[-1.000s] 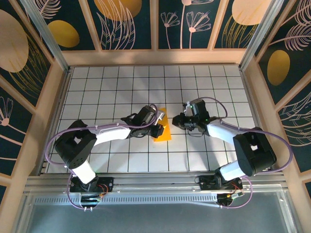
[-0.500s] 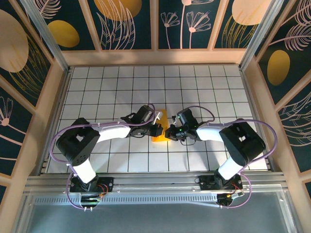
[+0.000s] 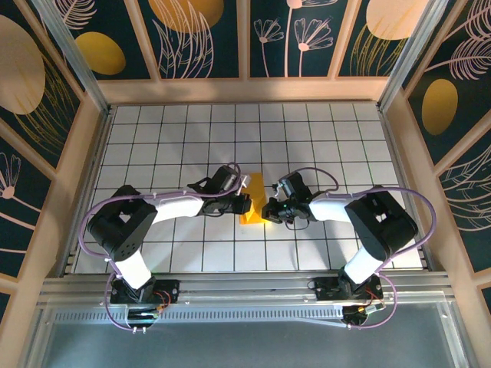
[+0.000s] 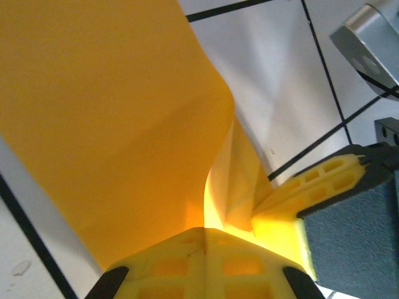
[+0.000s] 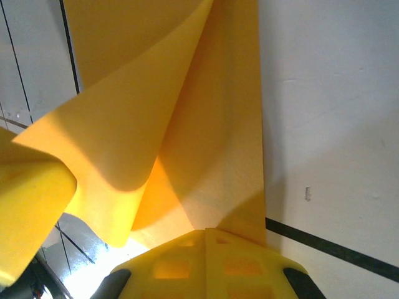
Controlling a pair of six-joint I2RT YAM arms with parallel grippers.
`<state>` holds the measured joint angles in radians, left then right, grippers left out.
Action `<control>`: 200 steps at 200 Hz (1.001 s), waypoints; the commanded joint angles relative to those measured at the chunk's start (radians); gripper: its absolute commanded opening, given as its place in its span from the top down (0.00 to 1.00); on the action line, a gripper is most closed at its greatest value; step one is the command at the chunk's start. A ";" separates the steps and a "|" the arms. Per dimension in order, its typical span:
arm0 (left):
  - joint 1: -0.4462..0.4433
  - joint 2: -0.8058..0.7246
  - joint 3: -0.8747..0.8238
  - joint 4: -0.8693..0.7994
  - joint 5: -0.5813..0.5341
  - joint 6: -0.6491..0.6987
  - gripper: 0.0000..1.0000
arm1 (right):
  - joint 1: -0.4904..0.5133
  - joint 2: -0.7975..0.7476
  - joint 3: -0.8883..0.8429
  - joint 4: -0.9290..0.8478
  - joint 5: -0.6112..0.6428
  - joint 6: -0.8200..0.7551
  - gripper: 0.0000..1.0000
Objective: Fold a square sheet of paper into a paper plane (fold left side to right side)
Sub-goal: Fold the triangle a second time at the center of the table.
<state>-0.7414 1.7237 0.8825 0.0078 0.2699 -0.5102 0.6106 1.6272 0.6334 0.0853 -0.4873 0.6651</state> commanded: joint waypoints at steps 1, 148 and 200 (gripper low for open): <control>0.011 0.024 0.003 -0.035 -0.042 0.030 1.00 | 0.008 0.039 0.004 -0.067 0.041 -0.022 1.00; 0.024 0.056 0.038 -0.035 -0.114 0.042 1.00 | 0.008 0.036 0.011 -0.090 0.047 -0.035 1.00; 0.023 0.059 0.042 -0.030 -0.118 0.042 1.00 | 0.008 0.037 0.012 -0.090 0.047 -0.036 1.00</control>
<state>-0.7254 1.7683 0.8978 -0.0116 0.1677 -0.4828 0.6106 1.6371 0.6464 0.0772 -0.4908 0.6525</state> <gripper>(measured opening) 0.044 0.047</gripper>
